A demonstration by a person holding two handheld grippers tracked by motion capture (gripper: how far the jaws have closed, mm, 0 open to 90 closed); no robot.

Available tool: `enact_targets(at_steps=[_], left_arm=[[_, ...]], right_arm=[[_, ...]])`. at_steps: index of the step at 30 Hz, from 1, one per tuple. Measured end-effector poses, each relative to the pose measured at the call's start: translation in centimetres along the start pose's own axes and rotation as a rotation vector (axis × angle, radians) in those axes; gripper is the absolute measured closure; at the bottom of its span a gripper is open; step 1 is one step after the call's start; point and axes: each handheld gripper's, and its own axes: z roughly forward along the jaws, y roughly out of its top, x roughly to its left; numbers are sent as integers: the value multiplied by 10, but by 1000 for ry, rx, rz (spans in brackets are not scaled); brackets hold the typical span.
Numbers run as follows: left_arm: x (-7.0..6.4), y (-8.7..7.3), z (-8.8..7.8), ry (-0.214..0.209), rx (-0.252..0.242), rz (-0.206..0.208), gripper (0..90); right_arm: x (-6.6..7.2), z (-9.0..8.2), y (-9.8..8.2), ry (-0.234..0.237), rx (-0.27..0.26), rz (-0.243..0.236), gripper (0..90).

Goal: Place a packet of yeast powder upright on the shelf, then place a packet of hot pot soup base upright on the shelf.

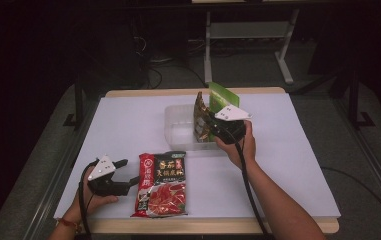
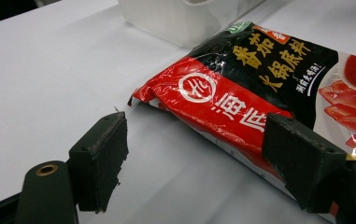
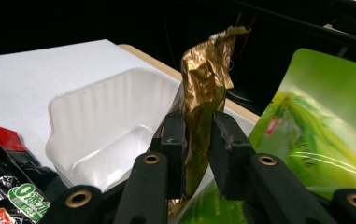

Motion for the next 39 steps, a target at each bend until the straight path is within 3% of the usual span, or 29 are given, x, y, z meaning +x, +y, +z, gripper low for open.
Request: enact_targets(at_steps=[10, 22, 29, 35, 39], left_arm=[[2, -1, 0, -2, 2, -9, 224], [3, -1, -2, 5, 1, -18, 223], [2, -3, -3, 15, 7, -27, 218], [2, -1, 0, 12, 24, -25, 213], [0, 3, -1, 4, 19, -20, 207]], right_arm=[[-5, -16, 3, -4, -23, -11, 754], [-12, -56, -7, 19, -22, -30, 688], [-12, -77, -25, 43, 21, -57, 646], [-14, -85, -47, 64, 37, -9, 620], [-16, -88, -64, 69, 84, 6, 592]])
